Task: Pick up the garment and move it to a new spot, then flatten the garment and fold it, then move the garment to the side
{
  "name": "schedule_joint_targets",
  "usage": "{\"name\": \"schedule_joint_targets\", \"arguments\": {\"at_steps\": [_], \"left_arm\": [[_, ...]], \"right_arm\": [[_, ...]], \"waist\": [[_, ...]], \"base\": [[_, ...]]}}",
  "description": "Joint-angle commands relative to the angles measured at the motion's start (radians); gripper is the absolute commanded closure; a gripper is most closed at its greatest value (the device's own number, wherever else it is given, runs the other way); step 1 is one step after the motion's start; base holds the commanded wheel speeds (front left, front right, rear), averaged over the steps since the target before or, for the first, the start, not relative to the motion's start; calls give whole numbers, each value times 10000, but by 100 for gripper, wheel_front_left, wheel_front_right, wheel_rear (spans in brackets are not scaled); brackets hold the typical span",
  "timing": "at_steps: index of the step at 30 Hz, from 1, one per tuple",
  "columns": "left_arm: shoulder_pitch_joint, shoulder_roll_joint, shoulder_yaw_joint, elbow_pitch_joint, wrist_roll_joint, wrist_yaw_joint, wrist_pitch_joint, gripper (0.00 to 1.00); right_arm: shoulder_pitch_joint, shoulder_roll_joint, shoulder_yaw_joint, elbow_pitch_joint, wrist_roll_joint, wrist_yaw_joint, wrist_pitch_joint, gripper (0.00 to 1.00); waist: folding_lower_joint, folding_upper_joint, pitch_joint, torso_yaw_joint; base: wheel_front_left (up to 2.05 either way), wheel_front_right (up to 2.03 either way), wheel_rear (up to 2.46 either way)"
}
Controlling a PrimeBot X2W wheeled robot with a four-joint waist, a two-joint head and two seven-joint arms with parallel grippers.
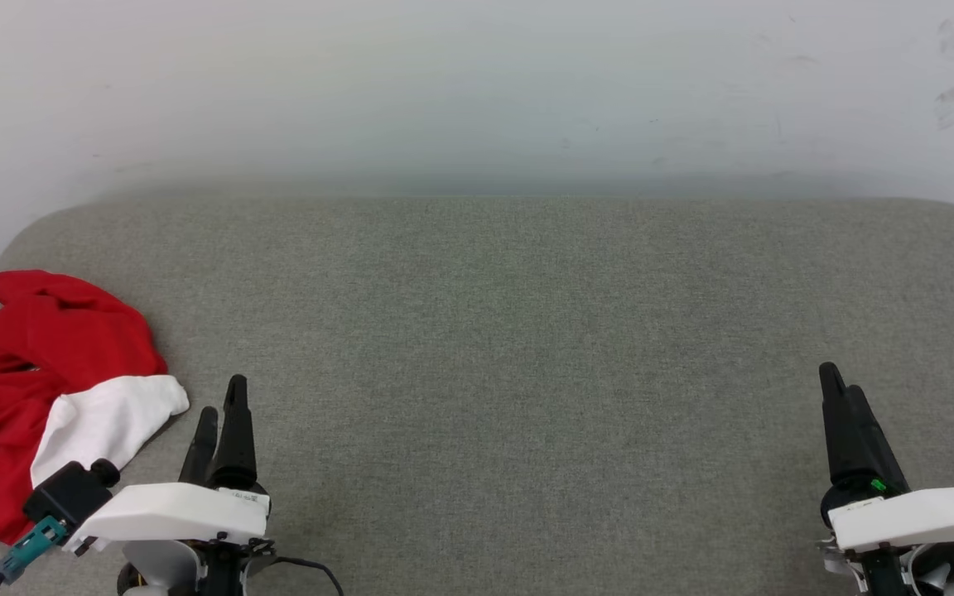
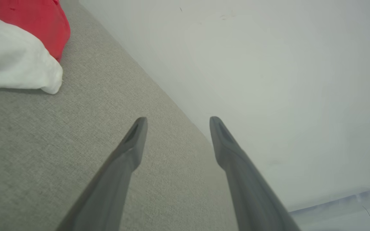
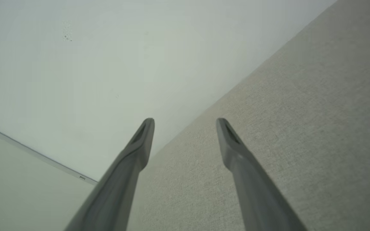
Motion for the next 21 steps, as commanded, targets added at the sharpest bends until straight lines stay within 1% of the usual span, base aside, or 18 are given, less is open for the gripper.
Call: {"name": "schedule_joint_targets", "arguments": {"at_steps": [1, 7, 14, 21], "left_arm": [[-47, 29, -71, -220, 388, 95, -112, 0], [-14, 31, -275, -334, 1583, 339, -307, 0], [24, 52, -481, -437, 2697, 585, -525, 0], [53, 238, -799, -478, 3712, 875, -725, 0]], "right_arm": [[-27, 1, 26, -231, -432, 1, -110, 0], [41, 3, 107, -368, -1501, 1, -307, 0], [80, 5, 182, -423, -2497, 1, -532, 0], [130, 8, 225, -488, -3414, 0, -728, 0]], "waist": [[0, -1, 2, 2], [0, -1, 13, 12], [0, -1, 17, 24], [0, -1, 13, 24]], "base": [[0, 0, 0], [0, 0, 0], [0, 0, 0], [0, 0, 0]]}}
